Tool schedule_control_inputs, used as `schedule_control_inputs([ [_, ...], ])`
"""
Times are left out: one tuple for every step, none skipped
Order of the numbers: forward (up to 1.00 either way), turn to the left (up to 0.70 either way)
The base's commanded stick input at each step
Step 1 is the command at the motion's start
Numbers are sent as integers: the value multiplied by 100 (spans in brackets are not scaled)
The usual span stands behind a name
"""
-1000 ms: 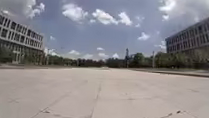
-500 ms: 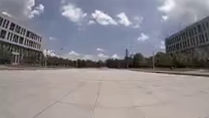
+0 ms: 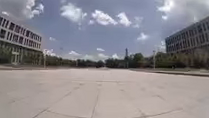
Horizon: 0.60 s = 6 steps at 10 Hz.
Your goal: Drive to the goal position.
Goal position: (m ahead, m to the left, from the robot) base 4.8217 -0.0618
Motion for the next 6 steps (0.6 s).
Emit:
schedule_control_inputs([
  [70, 0],
  [70, 0],
  [70, 0],
  [70, 0],
  [70, 0],
  [70, 0],
])
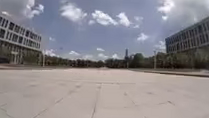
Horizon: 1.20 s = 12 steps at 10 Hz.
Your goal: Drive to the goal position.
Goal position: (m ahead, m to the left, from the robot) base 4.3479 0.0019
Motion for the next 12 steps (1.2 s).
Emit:
schedule_control_inputs([
  [70, 0],
  [70, 0],
  [70, 0],
  [70, 0],
  [70, 0],
  [70, 0],
  [70, 0],
  [70, 0],
  [70, 0],
  [70, 0],
  [70, 0],
  [70, 0],
])
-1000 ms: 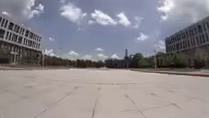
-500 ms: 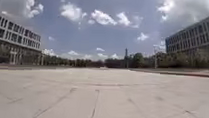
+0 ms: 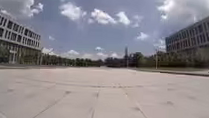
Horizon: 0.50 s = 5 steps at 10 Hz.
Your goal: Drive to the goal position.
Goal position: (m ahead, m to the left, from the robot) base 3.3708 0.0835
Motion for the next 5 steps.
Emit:
schedule_control_inputs([
  [70, 0],
  [70, 0],
  [70, 0],
  [70, 0],
  [70, 0],
])
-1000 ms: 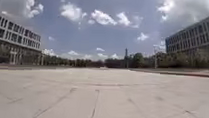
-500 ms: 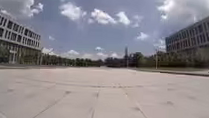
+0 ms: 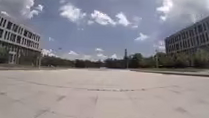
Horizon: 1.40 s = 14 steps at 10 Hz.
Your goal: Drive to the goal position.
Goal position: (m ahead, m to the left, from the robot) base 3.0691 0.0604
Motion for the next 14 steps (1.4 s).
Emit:
schedule_control_inputs([
  [70, 0],
  [70, 0],
  [70, 0],
  [70, 0],
  [70, 0],
  [70, 0],
  [70, 0],
  [70, 0],
  [70, 0],
  [70, 0],
  [70, 0],
  [70, 0],
  [70, 0],
  [70, 0],
])
